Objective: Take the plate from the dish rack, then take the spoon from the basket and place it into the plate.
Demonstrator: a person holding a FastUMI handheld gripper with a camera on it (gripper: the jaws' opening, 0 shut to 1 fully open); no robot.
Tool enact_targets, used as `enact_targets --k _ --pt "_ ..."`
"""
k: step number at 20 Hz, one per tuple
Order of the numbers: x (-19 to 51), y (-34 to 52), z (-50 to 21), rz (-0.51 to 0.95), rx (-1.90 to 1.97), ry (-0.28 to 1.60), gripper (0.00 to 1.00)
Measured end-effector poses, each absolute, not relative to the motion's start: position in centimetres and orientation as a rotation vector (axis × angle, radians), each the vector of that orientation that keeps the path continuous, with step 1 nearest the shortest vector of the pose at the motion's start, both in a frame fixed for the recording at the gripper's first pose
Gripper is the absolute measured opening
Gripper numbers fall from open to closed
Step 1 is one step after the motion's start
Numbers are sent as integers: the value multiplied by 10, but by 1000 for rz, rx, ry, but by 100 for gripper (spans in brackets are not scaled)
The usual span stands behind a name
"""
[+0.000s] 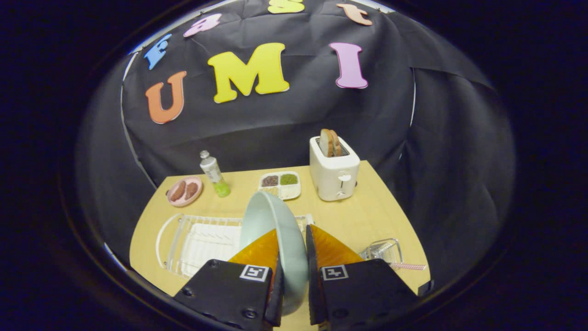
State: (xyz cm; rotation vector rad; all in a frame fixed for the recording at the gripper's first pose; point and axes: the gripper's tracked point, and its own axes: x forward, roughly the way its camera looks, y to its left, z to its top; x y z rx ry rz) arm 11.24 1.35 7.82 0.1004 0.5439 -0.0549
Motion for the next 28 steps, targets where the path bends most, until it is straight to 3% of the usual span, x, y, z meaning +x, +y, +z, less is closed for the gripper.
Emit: enact_targets --k 10,20,28 --pt "18 82 2 182 249 589 28" --pt "-19 73 -118 172 482 777 28" --pt "-14 50 -154 151 664 832 31"
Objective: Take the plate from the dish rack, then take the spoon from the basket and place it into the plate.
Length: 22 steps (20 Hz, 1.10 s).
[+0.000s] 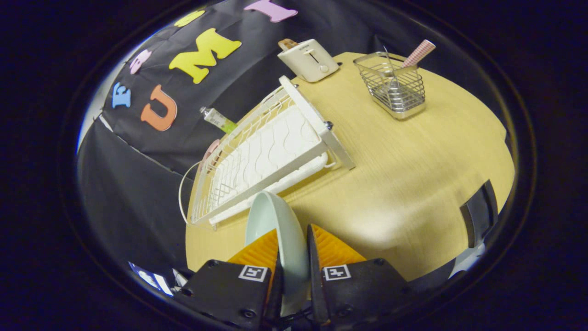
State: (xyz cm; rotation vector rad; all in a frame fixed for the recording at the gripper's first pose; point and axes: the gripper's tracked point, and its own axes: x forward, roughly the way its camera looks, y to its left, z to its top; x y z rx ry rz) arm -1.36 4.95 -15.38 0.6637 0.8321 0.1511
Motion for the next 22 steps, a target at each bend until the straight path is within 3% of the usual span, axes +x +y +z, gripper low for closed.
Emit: enact_targets --k 2,11,20,22 --pt "-12 46 -158 155 689 840 32" --pt "-4 31 -145 148 653 774 57" --pt "-8 -8 -91 99 442 531 75" --pt "-11 -23 -76 86 376 444 76"
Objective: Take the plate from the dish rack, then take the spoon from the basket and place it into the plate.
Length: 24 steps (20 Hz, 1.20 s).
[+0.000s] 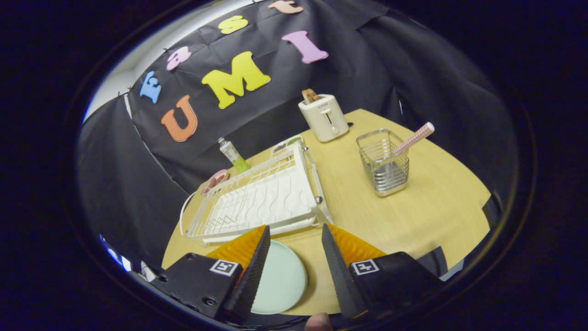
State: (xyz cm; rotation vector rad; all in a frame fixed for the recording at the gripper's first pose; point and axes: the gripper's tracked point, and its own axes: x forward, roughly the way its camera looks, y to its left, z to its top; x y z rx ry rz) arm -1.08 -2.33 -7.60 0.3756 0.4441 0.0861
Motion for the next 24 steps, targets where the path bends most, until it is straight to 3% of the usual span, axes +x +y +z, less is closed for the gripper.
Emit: enact_targets --k 2,4,11,15,21,24 --pt "-12 -48 -66 61 288 355 77" --pt "-14 -73 -57 15 229 274 89" --pt "-22 -155 -47 -113 69 88 90" --pt "4 -185 -59 -97 147 79 89" --pt "60 -205 -75 -55 230 139 83" --pt "75 -203 -70 -36 210 131 72"
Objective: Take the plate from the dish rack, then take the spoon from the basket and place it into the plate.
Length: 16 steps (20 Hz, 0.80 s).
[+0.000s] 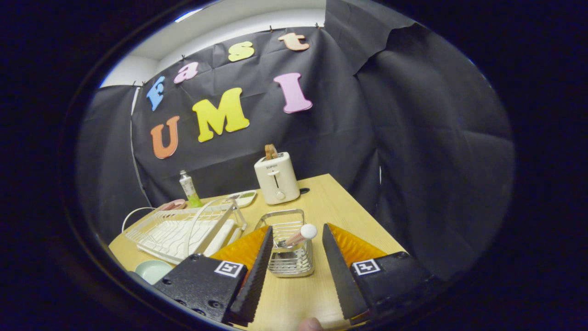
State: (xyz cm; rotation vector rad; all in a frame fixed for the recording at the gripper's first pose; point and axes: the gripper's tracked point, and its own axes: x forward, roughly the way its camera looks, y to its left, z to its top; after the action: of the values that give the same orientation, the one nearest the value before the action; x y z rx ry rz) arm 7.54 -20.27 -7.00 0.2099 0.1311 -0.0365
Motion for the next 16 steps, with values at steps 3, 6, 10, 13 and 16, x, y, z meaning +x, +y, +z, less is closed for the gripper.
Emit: enact_targets --k 3,6,10,13,16 --pt "83 -199 -65 -30 195 131 53" --pt "84 -194 -63 -6 211 143 30" --pt "82 -188 -57 17 252 180 17" --pt "74 -188 -44 5 234 164 14" --pt "62 -187 -26 -14 219 144 13"
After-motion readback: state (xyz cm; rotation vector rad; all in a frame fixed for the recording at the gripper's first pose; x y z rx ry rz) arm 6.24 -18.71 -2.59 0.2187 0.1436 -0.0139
